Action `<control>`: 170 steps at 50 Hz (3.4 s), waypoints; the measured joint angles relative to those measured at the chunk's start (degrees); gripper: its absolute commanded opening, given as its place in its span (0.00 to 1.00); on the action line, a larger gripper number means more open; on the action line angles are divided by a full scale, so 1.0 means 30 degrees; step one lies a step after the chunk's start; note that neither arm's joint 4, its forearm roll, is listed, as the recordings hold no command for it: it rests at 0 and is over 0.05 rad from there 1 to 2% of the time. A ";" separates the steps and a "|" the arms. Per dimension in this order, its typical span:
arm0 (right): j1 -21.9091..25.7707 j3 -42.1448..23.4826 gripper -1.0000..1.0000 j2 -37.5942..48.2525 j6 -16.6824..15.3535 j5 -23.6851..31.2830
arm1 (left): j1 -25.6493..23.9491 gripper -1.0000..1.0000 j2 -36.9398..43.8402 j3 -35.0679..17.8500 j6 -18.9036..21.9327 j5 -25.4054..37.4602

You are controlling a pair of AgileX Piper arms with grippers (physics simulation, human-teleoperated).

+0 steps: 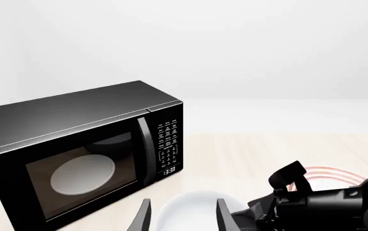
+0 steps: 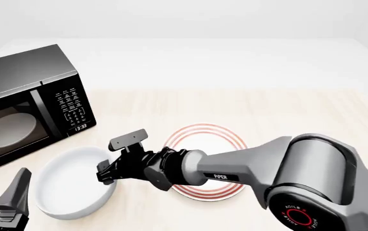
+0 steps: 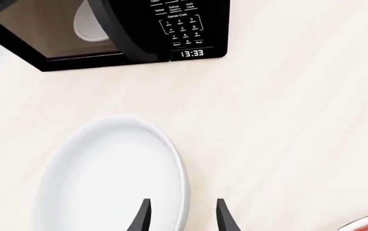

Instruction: Put the white bowl to the right of the plate.

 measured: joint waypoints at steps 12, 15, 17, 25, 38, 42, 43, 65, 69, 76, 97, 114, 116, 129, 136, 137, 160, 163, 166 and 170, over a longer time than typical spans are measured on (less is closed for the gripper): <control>-0.0033 -0.0069 0.00 0.0191 0.0018 -0.0119 | 0.0000 1.00 0.0000 0.0000 0.0000 0.0000; 0.0014 -0.0002 0.00 0.0253 -0.0031 -0.0129 | 0.0000 1.00 0.0000 0.0000 0.0000 0.0000; 0.0030 0.0004 0.00 0.0247 -0.0057 -0.0142 | 0.0000 1.00 0.0000 0.0000 0.0000 0.0000; 0.0016 0.0120 0.00 0.0116 -0.0165 -0.0100 | 0.0000 1.00 0.0000 0.0000 0.0000 0.0000; -0.0160 0.0888 0.00 -0.1536 -0.0955 0.0500 | 0.0000 1.00 0.0000 0.0000 0.0000 0.0000; -0.0298 0.1163 0.00 -0.2327 -0.1333 0.0776 | 0.0000 1.00 0.0000 0.0000 0.0000 0.0000; -0.0337 0.1230 0.00 -0.2510 -0.1421 0.0834 | 0.0000 1.00 0.0000 0.0000 0.0000 0.0000; -0.2566 0.3341 0.00 -0.6101 -0.2859 0.1599 | 0.0000 1.00 0.0000 0.0000 0.0000 0.0000; -0.3318 0.3950 0.00 -0.6706 -0.3003 0.1561 | 0.0000 1.00 0.0000 0.0000 0.0000 0.0000; -0.4778 0.5216 0.00 -0.7854 -0.3202 0.1291 | 0.0000 1.00 0.0000 0.0000 0.0000 0.0000; -0.9666 0.9354 0.00 -1.1692 -0.3602 0.0391 | 0.0000 1.00 0.0000 0.0000 0.0000 0.0000; -1.3156 1.1539 0.00 -1.3868 -0.3281 -0.0199 | 0.0000 1.00 0.0000 0.0000 0.0000 0.0000; -1.3497 1.1760 0.00 -1.4028 -0.3213 -0.0281 | 0.0000 1.00 0.0000 0.0000 0.0000 0.0000; -1.5833 1.3353 0.00 -1.5009 -0.2649 -0.0926 | 0.0000 1.00 0.0000 0.0000 0.0000 0.0000; -1.7058 1.4284 0.00 -1.5433 -0.2329 -0.1370 | 0.0000 1.00 0.0000 0.0000 0.0000 0.0000; -1.7232 1.4416 0.00 -1.5504 -0.2293 -0.1422 | 0.0000 1.00 0.0000 0.0000 0.0000 0.0000; -2.1113 1.7367 0.00 -1.7037 -0.1837 -0.2531 | 0.0000 1.00 0.0000 0.0000 0.0000 0.0000; -2.1482 1.7683 0.00 -1.7149 -0.1848 -0.2659 | 0.0000 1.00 0.0000 0.0000 0.0000 0.0000; -2.1846 1.7977 0.00 -1.7232 -0.1866 -0.2779 | 0.0000 1.00 0.0000 0.0000 0.0000 0.0000; -2.2359 1.8384 0.00 -1.7376 -0.1890 -0.2923 | 0.0000 1.00 0.0000 0.0000 0.0000 0.0000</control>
